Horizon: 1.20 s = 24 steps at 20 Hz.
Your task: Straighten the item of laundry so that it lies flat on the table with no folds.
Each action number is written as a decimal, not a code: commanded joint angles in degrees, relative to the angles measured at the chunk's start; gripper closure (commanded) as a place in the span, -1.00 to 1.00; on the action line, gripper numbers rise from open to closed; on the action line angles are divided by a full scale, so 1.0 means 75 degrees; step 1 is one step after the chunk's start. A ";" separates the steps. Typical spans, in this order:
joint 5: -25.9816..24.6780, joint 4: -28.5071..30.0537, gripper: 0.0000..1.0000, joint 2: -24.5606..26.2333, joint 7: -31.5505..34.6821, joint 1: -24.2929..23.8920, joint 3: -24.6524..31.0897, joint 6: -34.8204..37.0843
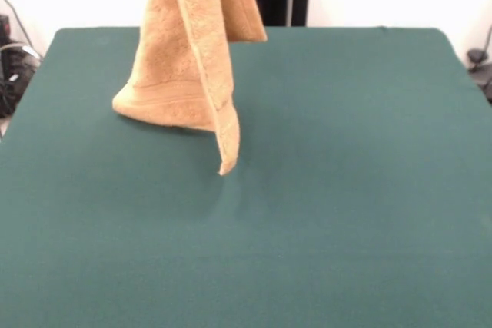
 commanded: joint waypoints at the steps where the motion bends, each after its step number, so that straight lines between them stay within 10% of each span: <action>1: 0.0008 -0.0776 1.00 0.0509 0.0396 -0.0332 0.0200 0.2030; 9: -0.0693 -0.2801 1.00 0.0837 -0.0725 -0.1023 0.0768 0.4045; 24: -0.1102 -0.3904 1.00 0.1254 -0.1526 -0.1396 0.1197 0.4717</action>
